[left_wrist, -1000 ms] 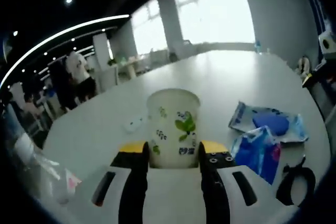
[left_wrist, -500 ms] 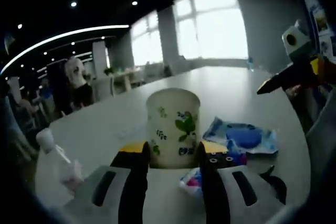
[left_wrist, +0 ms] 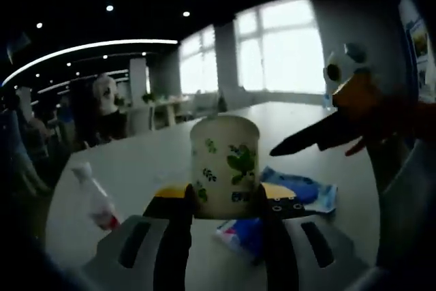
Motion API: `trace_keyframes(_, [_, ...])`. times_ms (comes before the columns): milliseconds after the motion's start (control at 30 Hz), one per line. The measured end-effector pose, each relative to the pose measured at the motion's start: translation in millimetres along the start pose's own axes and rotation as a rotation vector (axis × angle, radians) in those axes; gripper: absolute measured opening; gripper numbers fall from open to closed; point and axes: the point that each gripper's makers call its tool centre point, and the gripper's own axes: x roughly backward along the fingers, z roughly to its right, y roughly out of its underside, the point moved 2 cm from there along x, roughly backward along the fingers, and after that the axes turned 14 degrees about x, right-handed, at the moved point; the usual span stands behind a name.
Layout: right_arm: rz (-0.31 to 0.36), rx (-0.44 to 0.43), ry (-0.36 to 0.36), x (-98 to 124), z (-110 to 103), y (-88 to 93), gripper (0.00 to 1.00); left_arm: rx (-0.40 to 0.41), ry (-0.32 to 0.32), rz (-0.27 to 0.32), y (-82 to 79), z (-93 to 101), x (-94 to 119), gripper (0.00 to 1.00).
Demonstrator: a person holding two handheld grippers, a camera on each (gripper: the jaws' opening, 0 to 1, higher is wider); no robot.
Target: Arrange the tabletop items into an orderly group along one side of the table until the central work area is clear of visible clutter.
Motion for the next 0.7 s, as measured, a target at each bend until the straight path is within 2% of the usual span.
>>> trace_keyframes(167, [0.019,-0.038,-0.025,-14,-8,-6.4,0.87,0.010,-0.030,0.038,-5.5,1.0,13,0.36])
trace_keyframes(233, [0.023,-0.012,-0.042,-16,-12,-8.7,0.88,0.033,-0.052,0.064,-8.5,0.4,16,0.36])
trace_keyframes(267, [0.019,-0.017,-0.057,-18,-16,-10.2,0.86,0.010,-0.048,0.103,-13.9,4.6,20,0.36])
trace_keyframes(367, [0.046,-0.048,-0.099,-20,-23,-16.8,0.82,-0.015,-0.074,0.106,-15.4,6.6,25,0.36])
trace_keyframes(400, [0.046,-0.053,-0.101,-21,-24,-18.2,0.82,-0.018,-0.081,0.129,-19.4,7.3,28,0.36])
trace_keyframes(533, [0.061,-0.023,-0.098,-25,-26,-23.2,0.77,0.021,-0.054,0.155,-25.6,11.7,32,0.36])
trace_keyframes(633, [0.069,-0.006,-0.114,-29,-29,-24.9,0.70,0.087,-0.034,0.144,-25.3,14.8,34,0.36])
trace_keyframes(700, [0.071,-0.010,-0.128,-32,-32,-24.9,0.70,0.063,-0.045,0.138,-24.6,15.4,35,0.36])
